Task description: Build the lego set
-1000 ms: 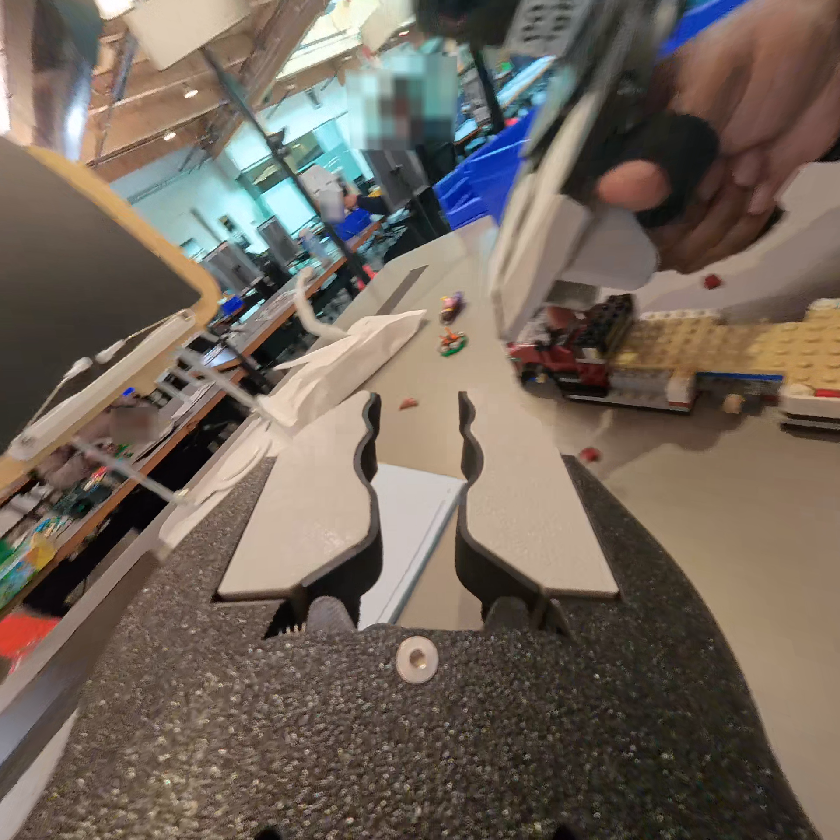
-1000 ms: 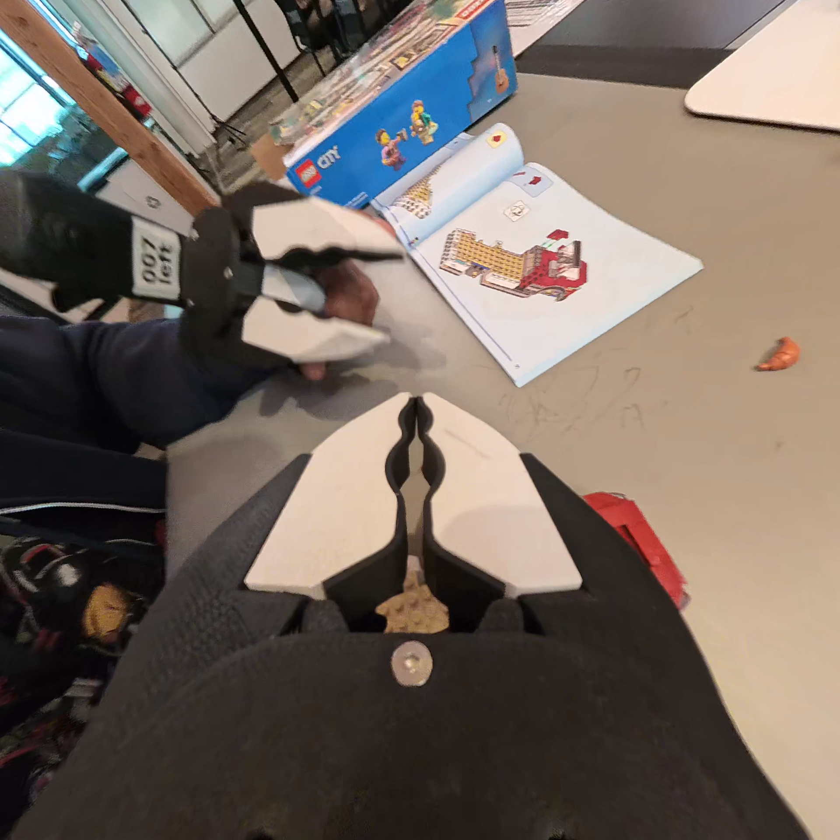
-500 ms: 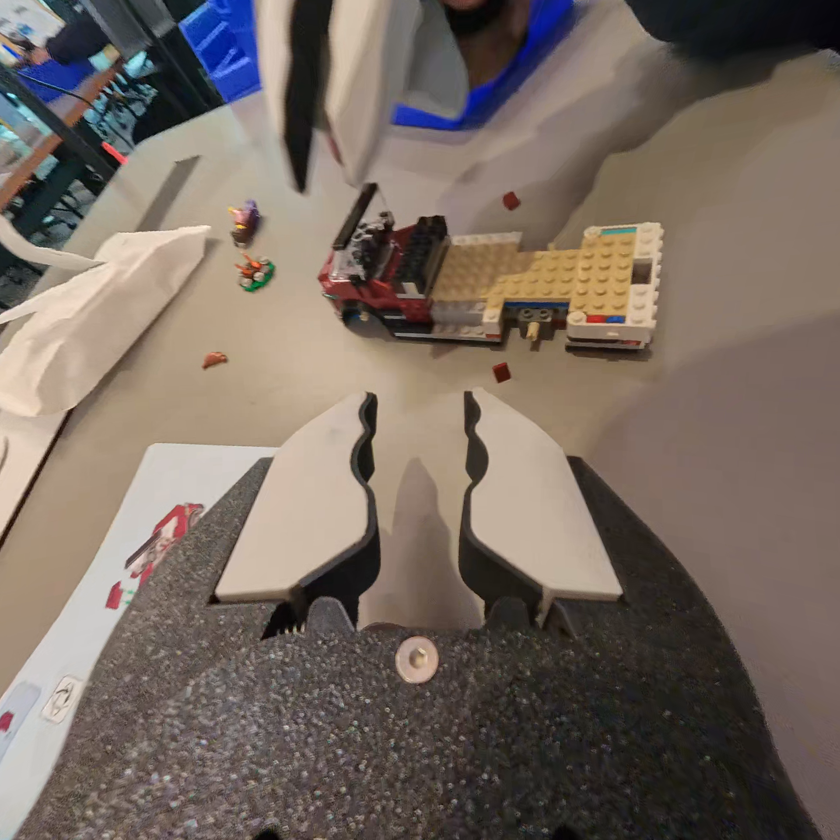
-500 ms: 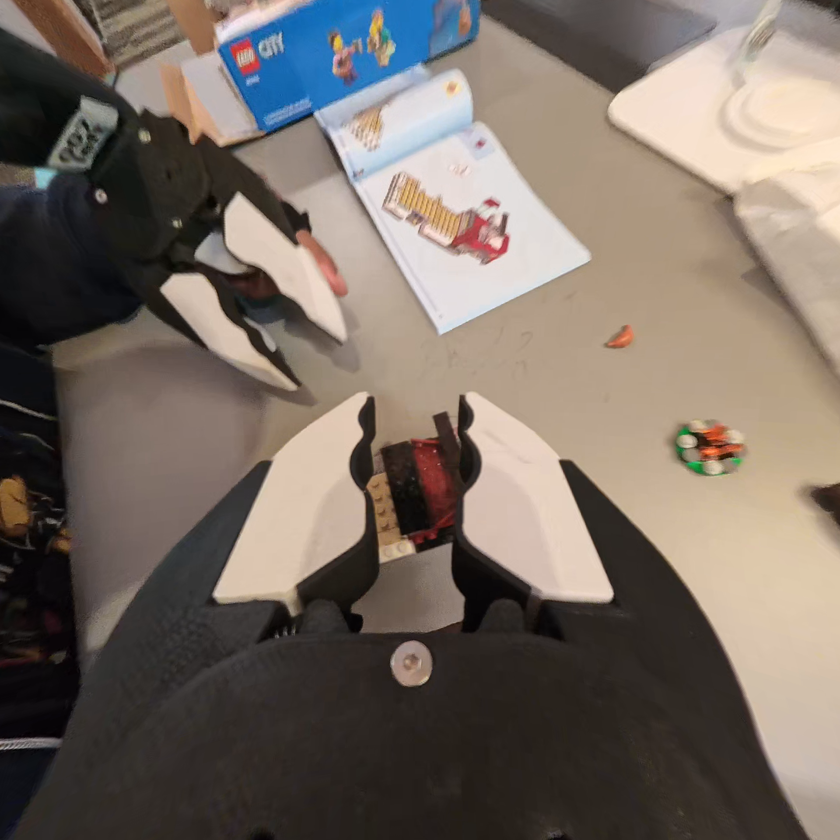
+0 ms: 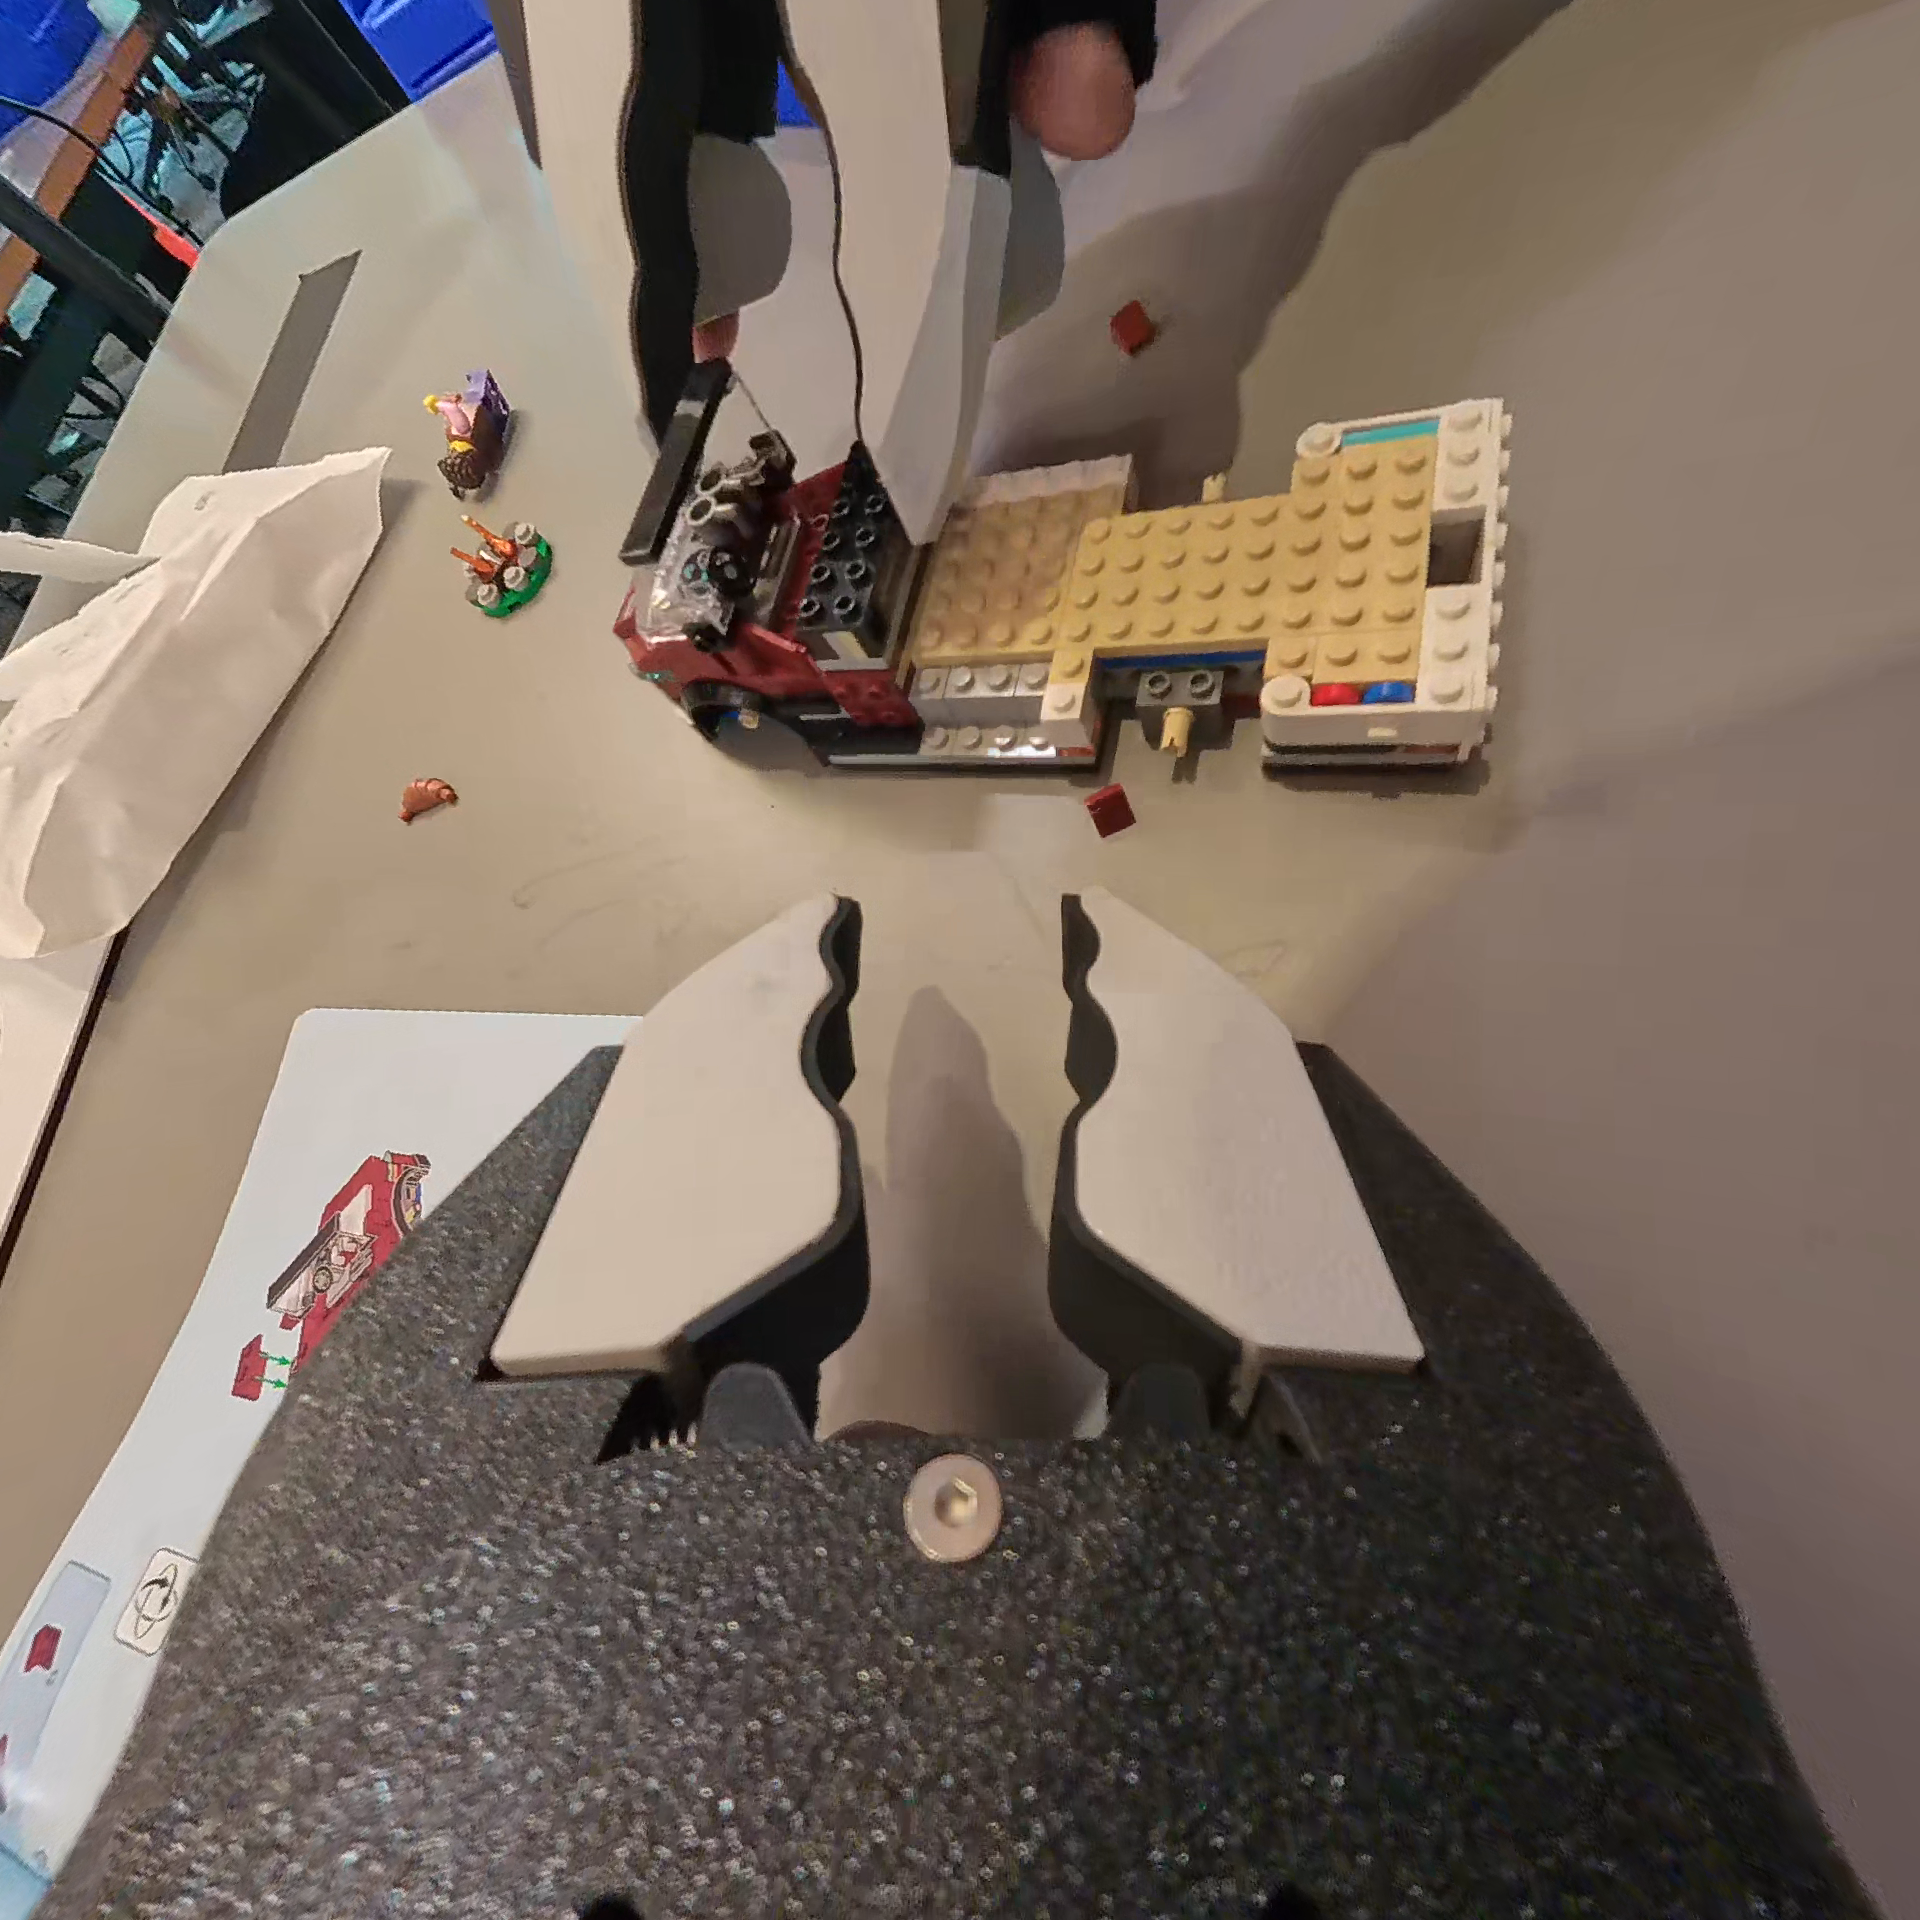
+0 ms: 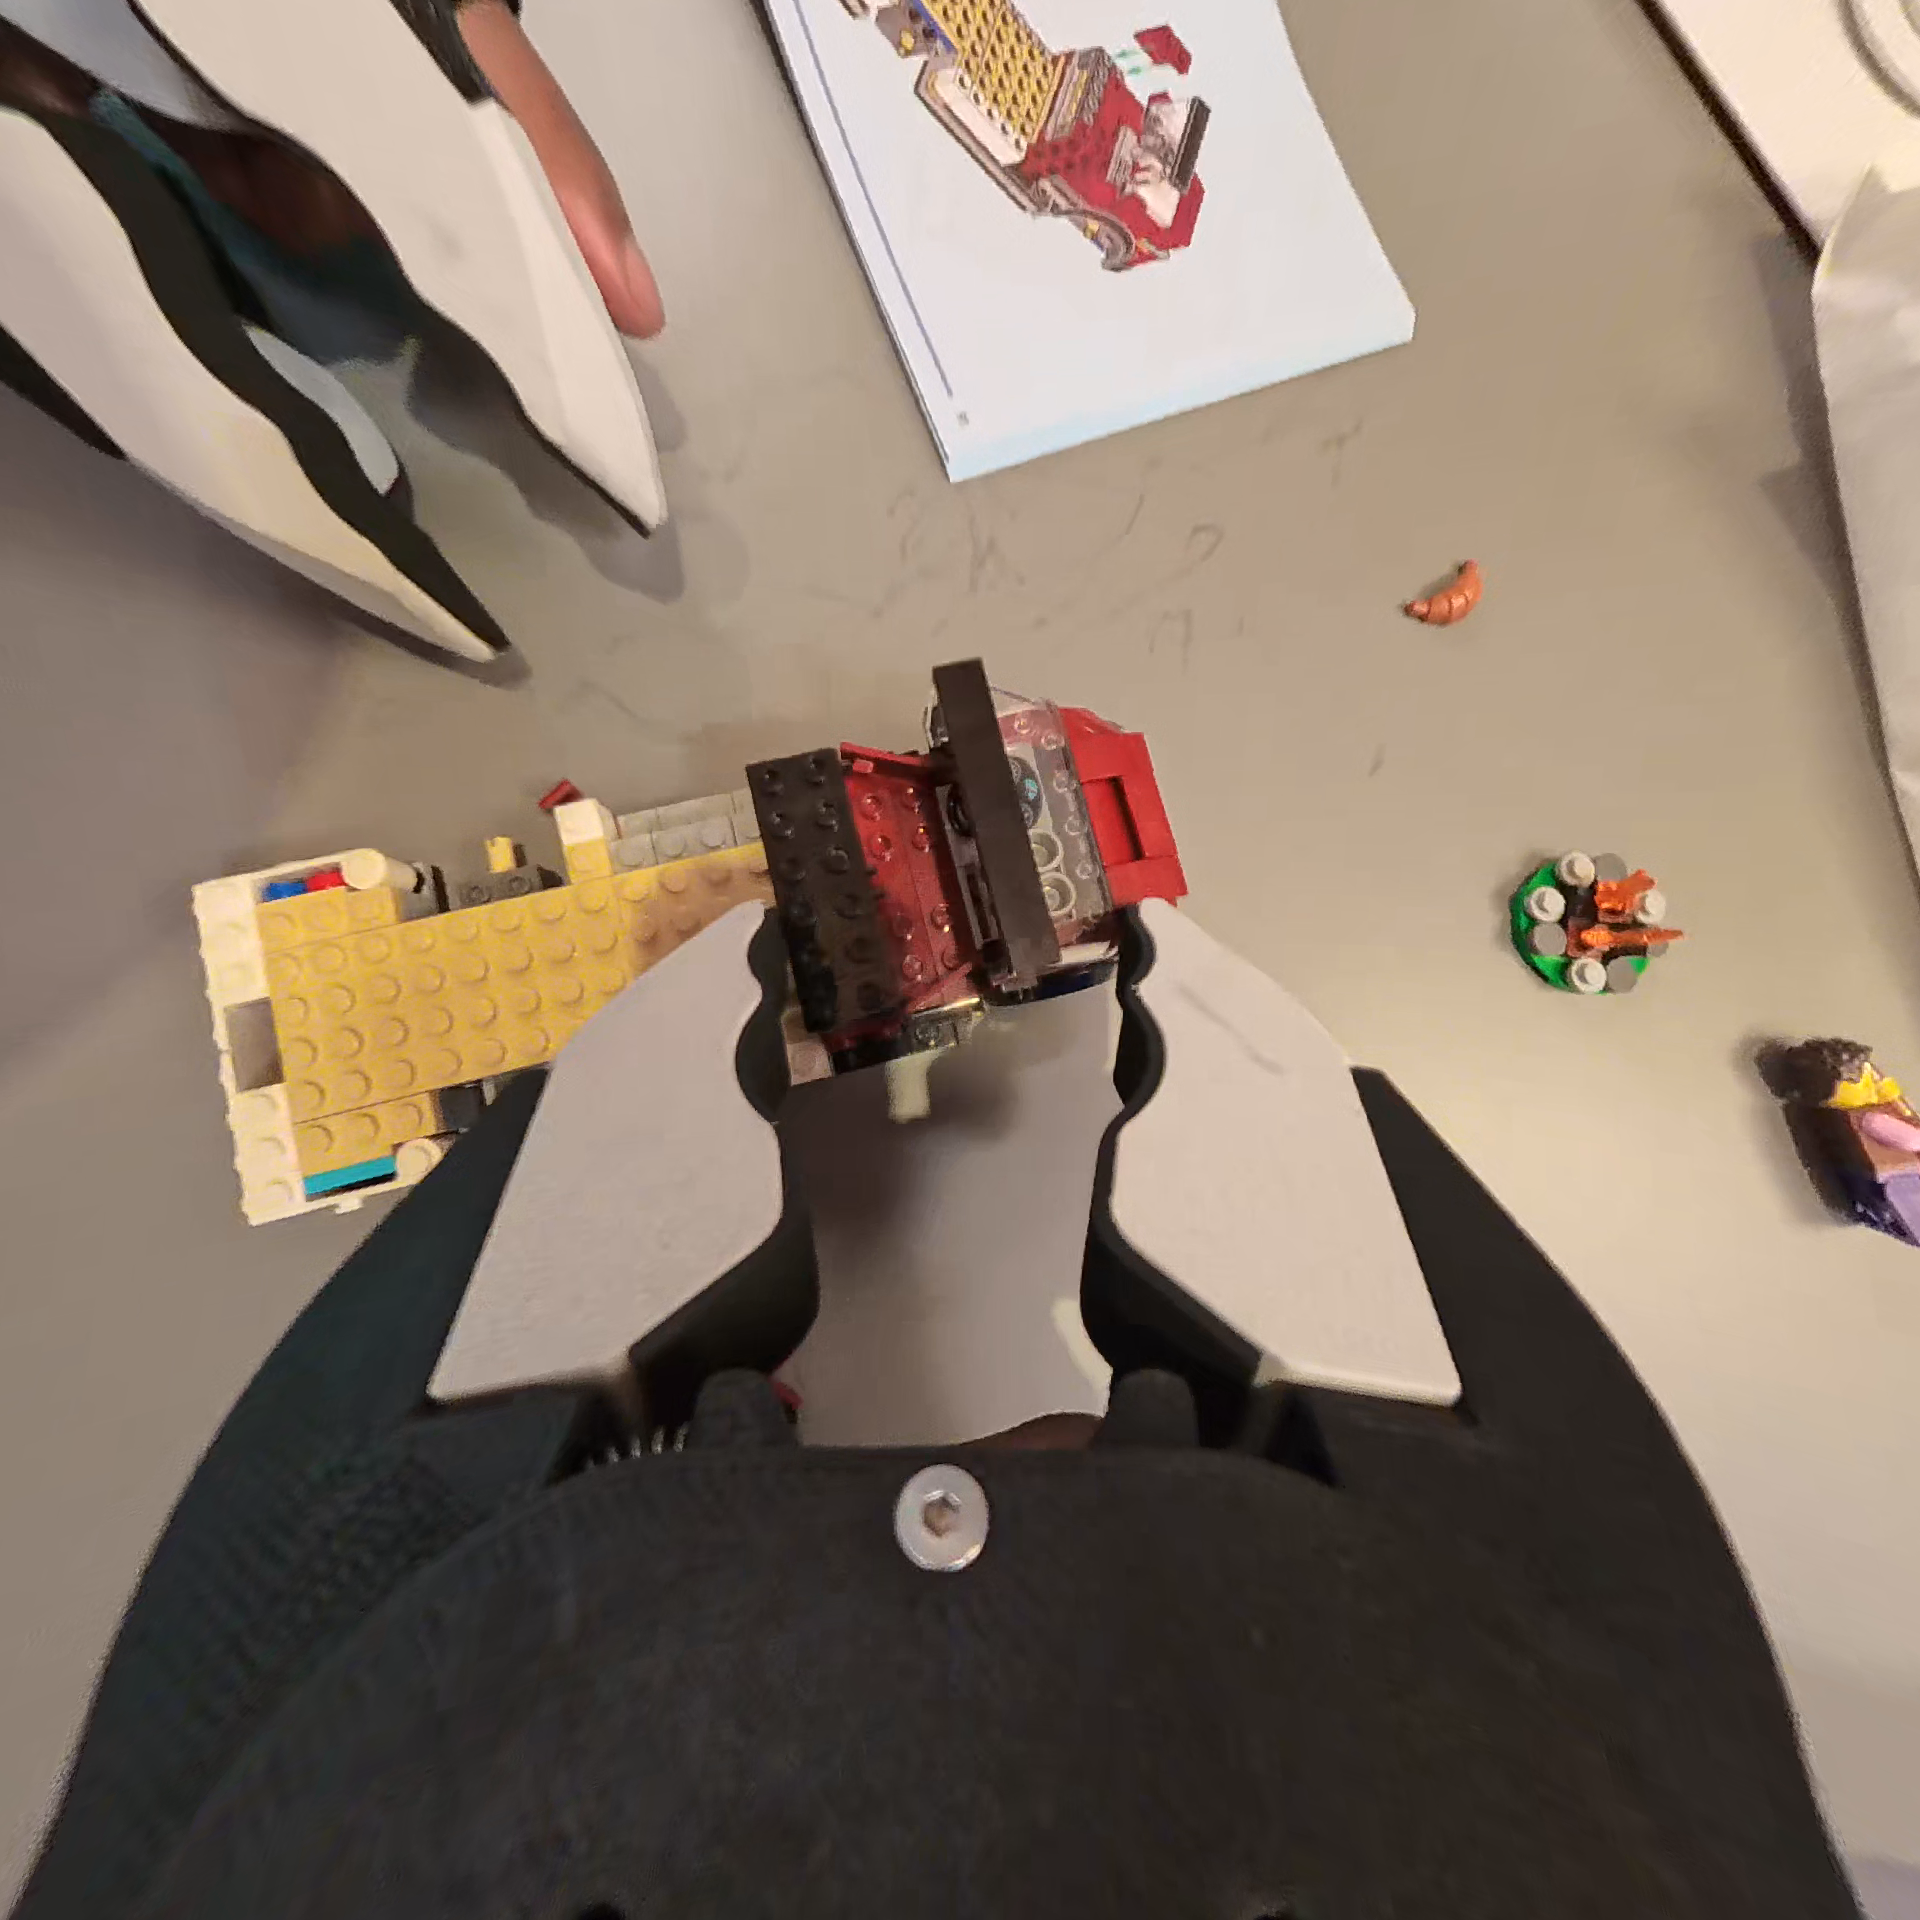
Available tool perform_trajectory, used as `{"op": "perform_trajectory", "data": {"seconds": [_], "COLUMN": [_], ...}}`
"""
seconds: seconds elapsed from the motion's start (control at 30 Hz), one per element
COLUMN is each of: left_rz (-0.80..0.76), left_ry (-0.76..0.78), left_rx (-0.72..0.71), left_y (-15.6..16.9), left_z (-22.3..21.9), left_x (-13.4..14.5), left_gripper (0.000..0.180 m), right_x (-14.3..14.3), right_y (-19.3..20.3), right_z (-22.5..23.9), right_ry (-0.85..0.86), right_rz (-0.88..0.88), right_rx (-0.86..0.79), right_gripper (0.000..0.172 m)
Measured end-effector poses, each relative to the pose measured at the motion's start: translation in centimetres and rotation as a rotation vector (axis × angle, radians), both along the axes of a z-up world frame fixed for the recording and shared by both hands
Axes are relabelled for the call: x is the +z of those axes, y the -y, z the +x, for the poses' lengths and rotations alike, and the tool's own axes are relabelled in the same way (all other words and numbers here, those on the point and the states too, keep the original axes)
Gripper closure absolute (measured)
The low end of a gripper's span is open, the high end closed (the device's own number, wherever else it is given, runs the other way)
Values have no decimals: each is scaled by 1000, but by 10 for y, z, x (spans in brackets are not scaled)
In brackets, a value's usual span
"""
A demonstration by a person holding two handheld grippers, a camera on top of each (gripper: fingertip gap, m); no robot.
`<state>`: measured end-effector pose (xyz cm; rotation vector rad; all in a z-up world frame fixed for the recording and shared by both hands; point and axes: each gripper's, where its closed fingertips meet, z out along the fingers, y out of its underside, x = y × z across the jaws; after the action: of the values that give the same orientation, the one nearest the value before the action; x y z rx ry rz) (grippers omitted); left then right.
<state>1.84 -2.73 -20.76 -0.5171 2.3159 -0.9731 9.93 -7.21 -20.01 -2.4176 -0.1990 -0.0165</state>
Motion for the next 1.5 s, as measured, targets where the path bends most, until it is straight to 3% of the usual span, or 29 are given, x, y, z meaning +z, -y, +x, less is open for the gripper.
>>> {"op": "perform_trajectory", "data": {"seconds": [0.57, 1.5], "left_rz": [8, 24], "left_ry": [-67, -82], "left_rx": [56, 50], "left_y": [-6, -6], "left_z": [1, 0], "left_x": [-7, -11], "left_gripper": [143, 143], "right_x": [3, 3], "right_y": [-20, -22], "right_z": [7, 7], "right_ry": [15, 16], "right_rz": [149, 165], "right_rx": [19, 13], "right_gripper": [111, 111]}}
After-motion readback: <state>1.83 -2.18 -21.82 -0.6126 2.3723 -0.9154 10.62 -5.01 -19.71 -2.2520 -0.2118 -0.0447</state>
